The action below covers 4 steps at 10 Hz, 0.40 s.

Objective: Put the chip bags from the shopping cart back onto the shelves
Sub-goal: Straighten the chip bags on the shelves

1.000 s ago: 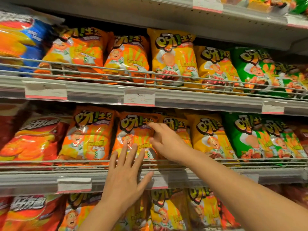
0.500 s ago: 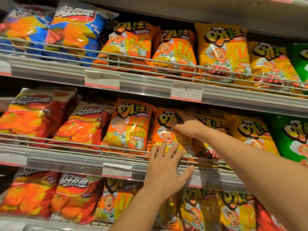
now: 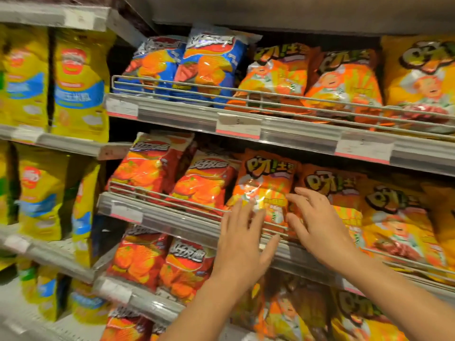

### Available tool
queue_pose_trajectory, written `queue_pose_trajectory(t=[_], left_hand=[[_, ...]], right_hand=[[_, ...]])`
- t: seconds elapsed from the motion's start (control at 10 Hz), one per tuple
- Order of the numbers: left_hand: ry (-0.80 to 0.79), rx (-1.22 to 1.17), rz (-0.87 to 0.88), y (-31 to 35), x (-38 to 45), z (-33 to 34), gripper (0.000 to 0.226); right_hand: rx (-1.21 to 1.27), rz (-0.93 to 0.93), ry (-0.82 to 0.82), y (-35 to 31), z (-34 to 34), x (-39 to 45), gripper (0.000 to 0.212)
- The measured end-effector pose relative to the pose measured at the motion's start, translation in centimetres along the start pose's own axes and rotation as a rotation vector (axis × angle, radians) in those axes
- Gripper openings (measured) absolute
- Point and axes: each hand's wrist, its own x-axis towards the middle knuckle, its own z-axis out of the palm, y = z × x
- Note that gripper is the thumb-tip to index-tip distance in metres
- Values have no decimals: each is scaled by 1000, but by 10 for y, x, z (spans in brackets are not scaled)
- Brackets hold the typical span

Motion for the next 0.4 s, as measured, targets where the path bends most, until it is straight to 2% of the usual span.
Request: queue_pose_trajectory(t=[0.1,0.2,0.3,0.4], left_hand=[[-139,107,-19,-29,-14,-1,68],[-95,133,-18,-30,-18,11,67],[53,113,-34,-23,-14,27,65],[59,72,-50,-23,-18,31,61]], right_hand=[[-117,-25,121,-15,18,-30,45],[-228,-6,138,-12,31,-54,57],[-320,-2,80,1,40,-73,74],[-258,46,20,0,47,-79,83]])
